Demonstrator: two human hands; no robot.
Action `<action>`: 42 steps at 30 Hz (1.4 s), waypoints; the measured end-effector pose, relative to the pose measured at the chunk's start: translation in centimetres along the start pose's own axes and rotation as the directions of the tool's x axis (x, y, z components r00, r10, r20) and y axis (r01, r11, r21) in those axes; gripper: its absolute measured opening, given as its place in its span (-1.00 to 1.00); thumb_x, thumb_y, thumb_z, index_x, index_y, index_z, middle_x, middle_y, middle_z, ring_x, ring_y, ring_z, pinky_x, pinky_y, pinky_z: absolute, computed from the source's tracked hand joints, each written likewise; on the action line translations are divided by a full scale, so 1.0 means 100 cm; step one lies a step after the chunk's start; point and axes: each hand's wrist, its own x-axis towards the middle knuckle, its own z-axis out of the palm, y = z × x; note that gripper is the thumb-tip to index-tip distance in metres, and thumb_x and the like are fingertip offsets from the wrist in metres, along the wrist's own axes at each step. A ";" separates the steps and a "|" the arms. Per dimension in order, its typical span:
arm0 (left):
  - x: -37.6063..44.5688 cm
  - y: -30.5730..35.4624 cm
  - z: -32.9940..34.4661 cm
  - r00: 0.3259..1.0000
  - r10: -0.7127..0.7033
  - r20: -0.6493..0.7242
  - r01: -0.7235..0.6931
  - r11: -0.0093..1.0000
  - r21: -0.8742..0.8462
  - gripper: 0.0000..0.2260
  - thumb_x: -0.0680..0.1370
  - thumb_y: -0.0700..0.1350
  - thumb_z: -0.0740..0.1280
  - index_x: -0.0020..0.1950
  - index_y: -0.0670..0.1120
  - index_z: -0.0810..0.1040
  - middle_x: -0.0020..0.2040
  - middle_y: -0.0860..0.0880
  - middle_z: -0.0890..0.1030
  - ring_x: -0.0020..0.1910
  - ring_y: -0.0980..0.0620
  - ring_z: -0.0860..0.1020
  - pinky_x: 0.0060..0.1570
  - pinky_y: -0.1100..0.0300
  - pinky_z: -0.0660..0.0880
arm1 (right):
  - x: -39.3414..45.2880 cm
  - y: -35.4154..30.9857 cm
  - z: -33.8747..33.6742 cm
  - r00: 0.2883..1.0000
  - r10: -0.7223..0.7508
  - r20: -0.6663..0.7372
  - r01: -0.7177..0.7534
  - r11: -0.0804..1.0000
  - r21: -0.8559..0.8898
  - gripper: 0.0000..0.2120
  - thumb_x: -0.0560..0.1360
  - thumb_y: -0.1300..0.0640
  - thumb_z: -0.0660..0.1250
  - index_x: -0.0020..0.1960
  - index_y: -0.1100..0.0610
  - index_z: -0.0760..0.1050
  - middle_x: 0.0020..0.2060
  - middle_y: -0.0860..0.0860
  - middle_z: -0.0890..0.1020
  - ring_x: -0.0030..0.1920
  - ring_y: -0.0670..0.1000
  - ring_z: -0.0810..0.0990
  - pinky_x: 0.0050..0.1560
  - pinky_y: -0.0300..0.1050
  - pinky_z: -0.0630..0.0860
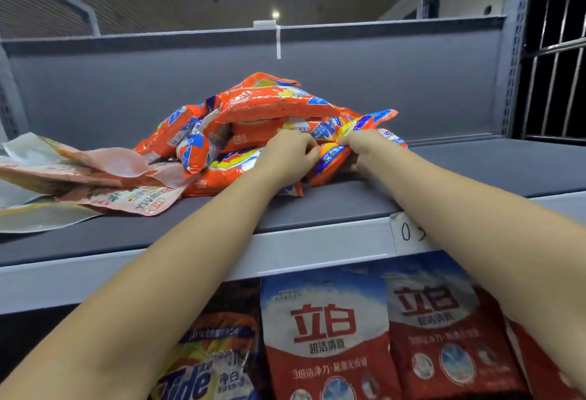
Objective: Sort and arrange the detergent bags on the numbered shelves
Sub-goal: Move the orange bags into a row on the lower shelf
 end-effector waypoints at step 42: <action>-0.302 0.071 -0.023 0.867 0.002 0.498 0.478 -0.281 -0.832 -0.61 0.38 -0.05 0.38 0.18 -0.11 0.49 0.01 -0.13 0.68 -0.10 -0.08 0.67 -0.19 0.09 0.60 | -0.343 0.239 -0.098 0.998 -0.049 0.034 0.006 0.659 0.752 -0.34 -0.09 0.08 0.71 0.01 0.14 0.68 0.03 0.12 0.67 -0.02 0.04 0.68 -0.16 -0.14 0.62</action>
